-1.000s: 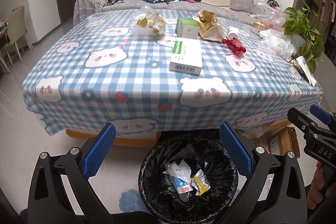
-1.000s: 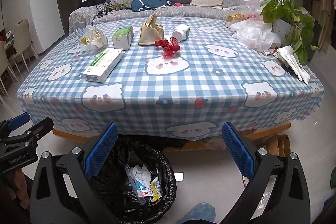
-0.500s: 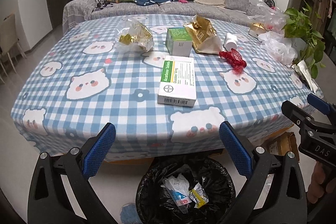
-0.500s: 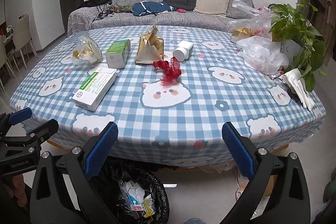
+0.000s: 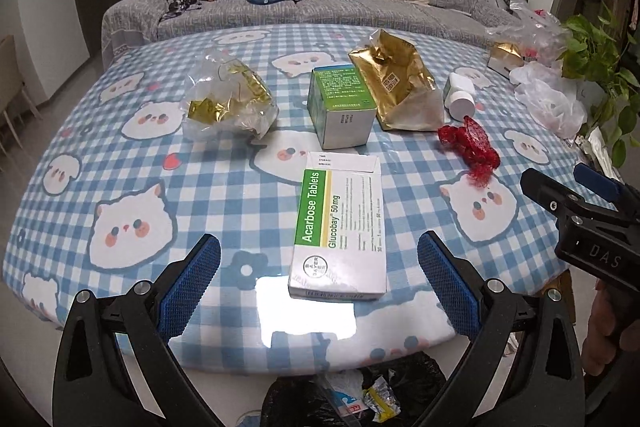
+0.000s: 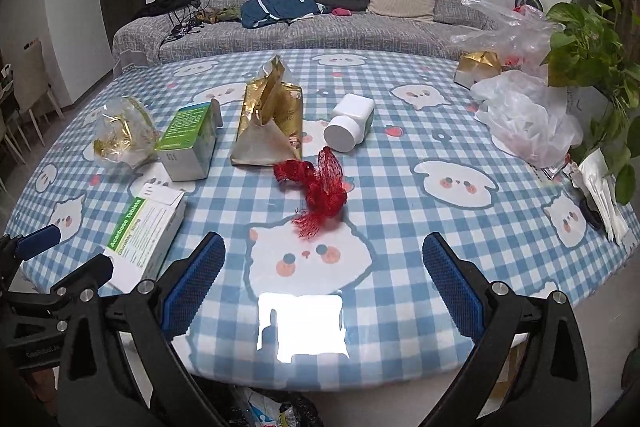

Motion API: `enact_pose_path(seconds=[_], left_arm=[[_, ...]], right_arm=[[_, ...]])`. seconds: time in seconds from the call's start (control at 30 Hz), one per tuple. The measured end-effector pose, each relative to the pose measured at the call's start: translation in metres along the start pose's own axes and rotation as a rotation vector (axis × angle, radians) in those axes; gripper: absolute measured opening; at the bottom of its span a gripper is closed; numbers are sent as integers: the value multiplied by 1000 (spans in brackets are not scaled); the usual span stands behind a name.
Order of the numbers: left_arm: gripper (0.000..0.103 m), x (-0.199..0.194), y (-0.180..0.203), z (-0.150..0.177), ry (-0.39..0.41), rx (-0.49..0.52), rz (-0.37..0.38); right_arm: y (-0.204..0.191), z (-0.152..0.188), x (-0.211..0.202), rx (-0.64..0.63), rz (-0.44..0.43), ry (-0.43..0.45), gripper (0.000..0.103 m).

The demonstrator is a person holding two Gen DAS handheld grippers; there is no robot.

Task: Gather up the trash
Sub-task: 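Move both tools back over the table toward the medicine box and red net, then grasp the Acarbose Tablets box with the left tool while the right tool grasps the red mesh net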

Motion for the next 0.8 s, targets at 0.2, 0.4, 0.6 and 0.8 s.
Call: enact_pose_path(seconds=[0.2,0.4,0.6,0.8], left_arm=[[97,29,1,-11,-35,6,-5],[96,52,4,-18,-65,10,-11],[88,67,11,-12,-102,22,-15],[81,74,14,-8,-116,21,-23]], right_arm=[[8,-13,36,13,-3,-33,89],[3,-20,64,-1,-12,-67,80],[1,-22,84,-2,-15,-103,66],[3,-16,96,1,-3,-132,56]])
Point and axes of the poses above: each gripper's, at about its wrist camera, not at the fingertips, and x roughly the way its jaws point, y to its right, z to its underside, the point moved 10 cm from there along x, roughly the way its jaws point, and after that the axes turned 1 degree about x, right-handed, at the moved point
